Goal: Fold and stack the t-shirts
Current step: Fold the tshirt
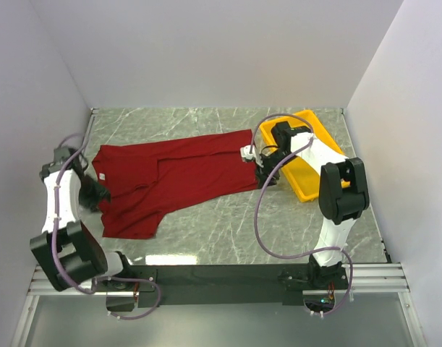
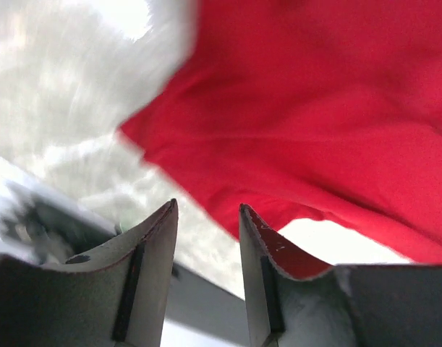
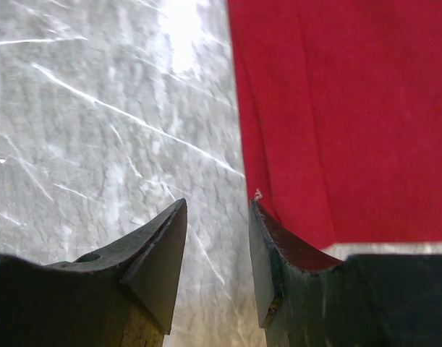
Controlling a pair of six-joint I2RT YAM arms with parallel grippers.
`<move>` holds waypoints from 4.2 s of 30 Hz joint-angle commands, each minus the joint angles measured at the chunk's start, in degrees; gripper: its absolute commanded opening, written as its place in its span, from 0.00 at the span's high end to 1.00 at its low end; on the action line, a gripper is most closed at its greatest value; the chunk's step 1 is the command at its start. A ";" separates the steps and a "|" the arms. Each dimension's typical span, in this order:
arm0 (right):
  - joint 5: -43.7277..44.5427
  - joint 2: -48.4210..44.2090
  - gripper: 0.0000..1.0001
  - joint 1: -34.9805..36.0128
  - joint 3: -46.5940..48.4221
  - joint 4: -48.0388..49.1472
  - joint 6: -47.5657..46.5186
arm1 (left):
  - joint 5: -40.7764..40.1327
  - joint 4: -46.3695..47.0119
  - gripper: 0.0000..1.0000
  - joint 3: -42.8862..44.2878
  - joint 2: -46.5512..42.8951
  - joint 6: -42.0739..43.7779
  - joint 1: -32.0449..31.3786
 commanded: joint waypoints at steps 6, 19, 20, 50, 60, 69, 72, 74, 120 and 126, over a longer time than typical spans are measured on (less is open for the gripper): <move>-3.99 -0.23 0.53 0.55 3.87 -2.78 -5.85 | 9.40 14.71 0.53 11.22 -9.89 29.10 -12.21; -8.30 0.29 0.53 -1.65 6.07 -0.94 -4.53 | -3.41 -0.03 0.50 -7.33 -17.72 56.98 -13.54; -8.21 0.12 0.53 -1.82 5.45 -0.67 -4.36 | -3.24 -1.02 0.50 -7.85 -16.94 57.69 -13.53; -7.69 -1.02 0.53 -4.72 1.93 0.21 -3.21 | -0.68 16.02 0.48 -18.32 -3.48 58.75 -9.40; -7.95 -0.85 0.53 -5.25 2.19 0.21 -3.39 | -0.69 16.81 0.53 -17.79 0.03 56.82 -8.88; -7.60 -1.03 0.53 -5.69 2.11 -0.05 -3.48 | 0.63 16.73 0.99 -15.16 -1.19 55.41 -8.88; -7.25 -1.20 0.53 -5.61 1.76 -0.14 -3.74 | -0.51 15.50 0.99 -11.91 -4.18 54.01 -8.70; -6.98 -1.20 0.53 -5.69 1.58 -0.14 -3.74 | -0.86 14.62 0.99 -10.24 -6.11 53.04 -8.61; 17.71 6.09 0.51 4.41 0.62 12.69 0.57 | 1.51 13.03 0.99 -7.33 -15.17 44.69 -11.42; 18.51 6.62 0.58 4.94 0.79 14.80 3.02 | 1.42 13.03 0.99 -7.42 -15.17 44.69 -11.69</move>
